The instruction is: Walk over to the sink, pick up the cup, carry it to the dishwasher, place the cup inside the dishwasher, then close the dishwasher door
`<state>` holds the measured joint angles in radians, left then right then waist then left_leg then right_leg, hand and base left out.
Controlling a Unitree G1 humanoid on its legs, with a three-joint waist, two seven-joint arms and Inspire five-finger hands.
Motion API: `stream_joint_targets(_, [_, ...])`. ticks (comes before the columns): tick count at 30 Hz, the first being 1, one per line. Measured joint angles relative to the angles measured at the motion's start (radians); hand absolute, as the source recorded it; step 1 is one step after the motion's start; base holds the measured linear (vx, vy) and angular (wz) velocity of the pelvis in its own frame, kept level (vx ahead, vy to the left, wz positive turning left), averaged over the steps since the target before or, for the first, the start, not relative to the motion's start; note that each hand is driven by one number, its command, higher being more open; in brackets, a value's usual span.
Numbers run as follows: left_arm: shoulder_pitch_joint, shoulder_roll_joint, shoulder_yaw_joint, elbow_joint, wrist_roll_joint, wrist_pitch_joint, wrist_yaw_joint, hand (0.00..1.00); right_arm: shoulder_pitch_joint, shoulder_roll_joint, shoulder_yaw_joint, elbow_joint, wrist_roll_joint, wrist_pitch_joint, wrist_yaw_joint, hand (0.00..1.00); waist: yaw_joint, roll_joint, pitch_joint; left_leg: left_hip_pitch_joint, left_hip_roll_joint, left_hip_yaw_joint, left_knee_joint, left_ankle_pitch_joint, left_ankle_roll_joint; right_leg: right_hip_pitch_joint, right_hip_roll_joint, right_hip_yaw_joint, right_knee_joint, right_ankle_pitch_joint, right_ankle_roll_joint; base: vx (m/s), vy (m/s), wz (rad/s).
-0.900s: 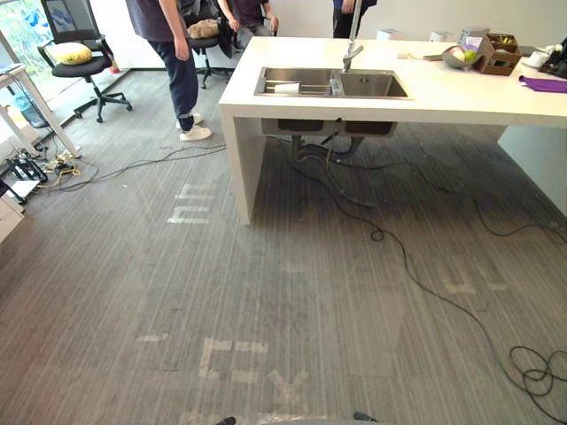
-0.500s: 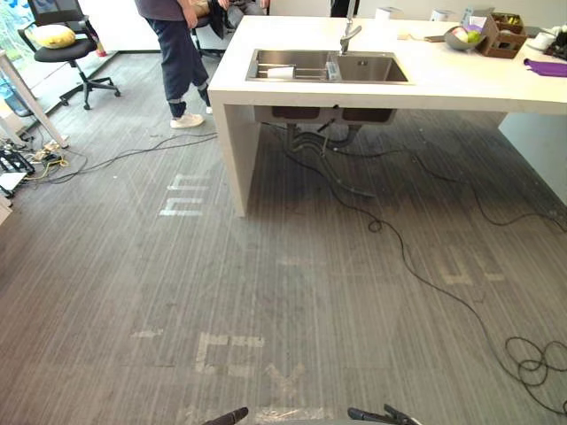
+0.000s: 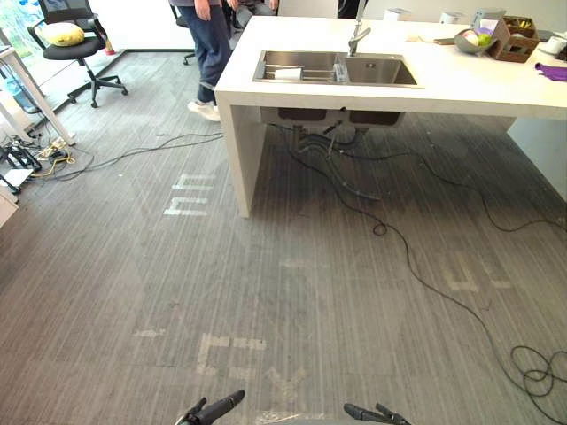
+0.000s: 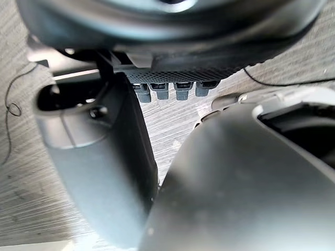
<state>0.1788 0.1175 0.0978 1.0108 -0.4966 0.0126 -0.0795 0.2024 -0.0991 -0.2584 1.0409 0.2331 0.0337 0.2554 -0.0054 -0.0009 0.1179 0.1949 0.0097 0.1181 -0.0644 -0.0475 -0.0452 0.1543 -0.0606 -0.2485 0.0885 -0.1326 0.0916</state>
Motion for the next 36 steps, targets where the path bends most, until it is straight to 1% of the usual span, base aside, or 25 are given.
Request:
stream_joint_targets(1, [-0.003,0.0,-0.016,-0.001,-0.027,-0.013,0.006,1.0,0.004,0.003,0.0,-0.014,0.016,-0.015,0.013,1.0,-0.012,-0.003,0.008,-0.001,-0.014,-0.007,0.005,-0.009,0.024,-0.055,-0.038,-0.023,0.143,-0.058,0.024,-0.06,0.031,0.36])
stream_joint_targets(2, [-0.003,0.0,-0.029,0.001,-0.042,-0.016,0.011,1.0,0.008,0.001,-0.001,-0.02,0.023,-0.023,0.026,1.0,-0.014,-0.002,0.011,-0.001,-0.021,-0.014,0.01,-0.012,0.044,-0.097,-0.064,-0.034,0.247,-0.079,0.049,-0.07,0.049,0.34])
stream_joint_targets(4, [-0.002,0.0,-0.04,0.005,-0.072,-0.018,0.011,1.0,0.016,0.002,-0.003,-0.039,0.046,-0.051,0.029,1.0,-0.014,0.0,0.015,-0.001,-0.033,-0.016,0.025,-0.017,0.067,-0.189,-0.114,-0.032,0.461,-0.086,0.054,-0.04,0.049,0.1])
stream_joint_targets(6, [-0.006,0.016,-0.039,0.021,-0.111,-0.032,0.01,1.0,0.011,0.006,-0.011,-0.05,0.085,-0.095,0.032,1.0,-0.015,-0.017,0.028,0.021,-0.064,-0.028,0.034,-0.02,0.088,-0.316,-0.186,-0.026,0.725,-0.08,-0.014,0.0,0.031,0.08])
stream_joint_targets(8, [-0.007,0.016,-0.039,0.031,-0.137,-0.04,0.01,1.0,0.01,0.014,-0.01,-0.029,0.102,-0.112,0.05,1.0,-0.023,-0.015,0.029,0.029,-0.052,-0.046,0.037,-0.024,0.088,-0.333,-0.159,-0.009,0.693,-0.115,-0.013,0.08,-0.026,0.25])
stream_joint_targets(10, [-0.012,0.014,-0.034,0.059,-0.161,-0.043,0.009,1.0,0.006,0.023,-0.015,-0.009,0.133,-0.126,0.075,1.0,-0.041,-0.008,0.034,0.031,-0.022,-0.065,0.046,-0.041,0.085,-0.329,-0.102,-0.006,0.557,-0.126,-0.015,0.11,-0.096,0.25])
stream_joint_targets(12, [-0.034,0.014,-0.017,0.095,-0.172,-0.042,0.005,1.0,0.003,0.026,-0.014,0.002,0.147,-0.142,0.107,1.0,-0.04,-0.007,0.062,0.037,0.029,-0.069,0.069,-0.08,0.052,-0.343,-0.032,-0.006,0.353,-0.082,-0.02,0.11,-0.177,0.02])
stream_joint_targets(13, [-0.036,0.014,-0.004,0.098,-0.172,-0.042,0.002,1.0,0.004,0.032,-0.014,0.002,0.155,-0.148,0.111,1.0,-0.04,-0.012,0.068,0.04,0.037,-0.069,0.075,-0.091,0.042,-0.351,-0.027,-0.005,0.308,-0.056,-0.021,0.19,-0.279,0.0])
stream_joint_targets(15, [-0.039,0.012,0.034,0.098,-0.167,-0.05,-0.01,1.0,0.011,0.052,-0.035,-0.014,0.19,-0.155,0.121,1.0,-0.041,-0.028,0.097,0.075,0.07,-0.075,0.093,-0.141,0.0,-0.372,-0.03,0.001,0.227,0.083,-0.026,0.26,-0.315,0.07])
stream_joint_targets(16, [-0.041,0.012,0.034,0.098,-0.166,-0.052,-0.011,1.0,0.014,0.061,-0.041,-0.015,0.197,-0.155,0.123,1.0,-0.04,-0.028,0.1,0.084,0.08,-0.077,0.097,-0.155,-0.009,-0.361,-0.027,-0.011,0.235,0.11,-0.036,0.31,-0.322,0.24])
stream_joint_targets(18, [-0.059,0.005,0.036,0.084,-0.143,-0.055,-0.027,1.0,0.018,0.069,-0.047,-0.04,0.202,-0.153,0.126,1.0,-0.04,-0.032,0.128,0.103,0.115,-0.057,0.15,-0.174,-0.018,-0.351,-0.017,-0.059,0.332,0.02,-0.159,0.3,-0.31,0.39])
stream_joint_targets(19, [-0.063,-0.002,0.04,0.083,-0.139,-0.056,-0.029,1.0,0.019,0.069,-0.047,-0.053,0.203,-0.152,0.126,1.0,-0.041,-0.031,0.128,0.106,0.125,-0.05,0.161,-0.178,-0.025,-0.35,-0.016,-0.068,0.354,-0.006,-0.18,0.29,-0.306,0.4])
stream_joint_targets(21, [-0.068,-0.014,0.066,0.082,-0.099,-0.064,-0.022,1.0,0.039,0.074,-0.047,-0.087,0.204,-0.136,0.126,1.0,-0.04,-0.028,0.124,0.109,0.156,-0.029,0.234,-0.191,-0.045,-0.328,-0.005,-0.096,0.398,-0.087,-0.205,0.32,-0.3,0.28])
stream_joint_targets(23, [-0.053,-0.039,0.118,0.06,-0.086,-0.064,-0.003,1.0,0.055,0.076,-0.046,-0.107,0.198,-0.117,0.126,1.0,-0.039,-0.025,0.105,0.07,0.16,-0.041,0.424,-0.208,-0.071,-0.294,0.011,-0.102,0.393,-0.13,-0.22,0.31,-0.211,0.07])
stream_joint_targets(24, [-0.037,-0.062,0.158,0.047,-0.06,-0.064,0.008,1.0,0.072,0.069,-0.044,-0.124,0.196,-0.101,0.126,1.0,-0.042,-0.006,0.068,0.014,0.163,-0.056,0.602,-0.197,-0.096,-0.278,0.039,-0.107,0.365,-0.139,-0.221,0.41,-0.144,0.03])
stream_joint_targets(25, [-0.034,-0.092,0.204,0.046,-0.035,-0.064,0.018,1.0,0.087,0.057,-0.036,-0.15,0.195,-0.093,0.129,1.0,-0.044,0.023,0.036,-0.044,0.167,-0.067,0.768,-0.128,-0.138,-0.259,0.073,-0.115,0.336,-0.142,-0.223,0.44,-0.118,0.05])
stream_joint_targets(26, [-0.035,-0.105,0.232,0.045,-0.024,-0.066,0.022,1.0,0.092,0.051,-0.033,-0.157,0.196,-0.091,0.132,1.0,-0.047,0.034,0.029,-0.068,0.168,-0.067,0.836,-0.077,-0.148,-0.247,0.09,-0.118,0.324,-0.143,-0.224,0.46,-0.08,0.04])
stream_joint_targets(27, [-0.035,-0.123,0.279,0.043,-0.013,-0.08,0.031,1.0,0.093,0.04,-0.012,-0.157,0.195,-0.084,0.132,1.0,-0.049,0.039,0.026,-0.118,0.19,-0.064,0.944,0.033,-0.138,-0.212,0.117,-0.115,0.293,-0.148,-0.241,0.34,-0.049,-0.05])
stream_joint_targets(28, [-0.034,-0.123,0.297,0.042,-0.012,-0.091,0.033,1.0,0.089,0.036,0.003,-0.157,0.196,-0.081,0.132,1.0,-0.044,0.036,0.024,-0.149,0.205,-0.063,1.008,0.08,-0.144,-0.19,0.127,-0.107,0.271,-0.148,-0.261,0.38,-0.045,-0.2])
stream_joint_targets(30, [-0.029,-0.126,0.33,0.02,0.03,-0.127,0.038,1.0,0.091,0.034,0.037,-0.157,0.196,-0.081,0.135,1.0,-0.03,0.016,0.036,-0.314,0.216,-0.034,1.281,-0.028,-0.11,-0.074,0.137,-0.068,0.183,-0.15,-0.271,0.41,-0.031,-0.34])
stream_joint_targets(31, [-0.027,-0.125,0.331,0.013,0.039,-0.14,0.042,1.0,0.091,0.037,0.04,-0.157,0.196,-0.081,0.136,1.0,-0.026,0.011,0.038,-0.339,0.212,-0.025,1.294,-0.049,-0.104,-0.048,0.134,-0.061,0.164,-0.145,-0.263,0.4,-0.037,-0.47])
stream_joint_targets(33, [-0.017,-0.125,0.308,-0.023,0.137,-0.238,0.083,1.0,0.095,0.024,0.049,-0.148,0.196,-0.081,0.134,1.0,0.0,-0.004,0.037,-0.476,0.201,0.096,1.172,-0.157,-0.055,0.065,0.101,0.0,0.062,-0.124,-0.233,0.37,0.0,-0.69])
stream_joint_targets(34, [-0.015,-0.125,0.303,-0.027,0.167,-0.269,0.095,1.0,0.09,0.022,0.048,-0.147,0.196,-0.081,0.134,1.0,0.005,-0.006,0.038,-0.493,0.199,0.138,1.103,-0.173,-0.034,0.087,0.09,0.017,0.046,-0.122,-0.228,0.45,0.067,-0.88])
stream_joint_targets(35, [-0.013,-0.117,0.281,-0.032,0.213,-0.32,0.129,1.0,0.076,0.022,0.047,-0.146,0.195,-0.08,0.137,1.0,0.013,-0.014,0.044,-0.504,0.178,0.212,0.91,-0.183,-0.005,0.124,0.056,0.047,0.025,-0.123,-0.207,0.48,0.106,-0.83])
stream_joint_targets(36, [-0.013,-0.114,0.25,-0.044,0.26,-0.356,0.169,1.0,0.066,0.021,0.042,-0.148,0.195,-0.081,0.147,1.0,0.014,-0.015,0.045,-0.497,0.14,0.262,0.644,-0.138,0.02,0.148,0.031,0.066,0.013,-0.125,-0.173,0.48,0.125,-0.77])
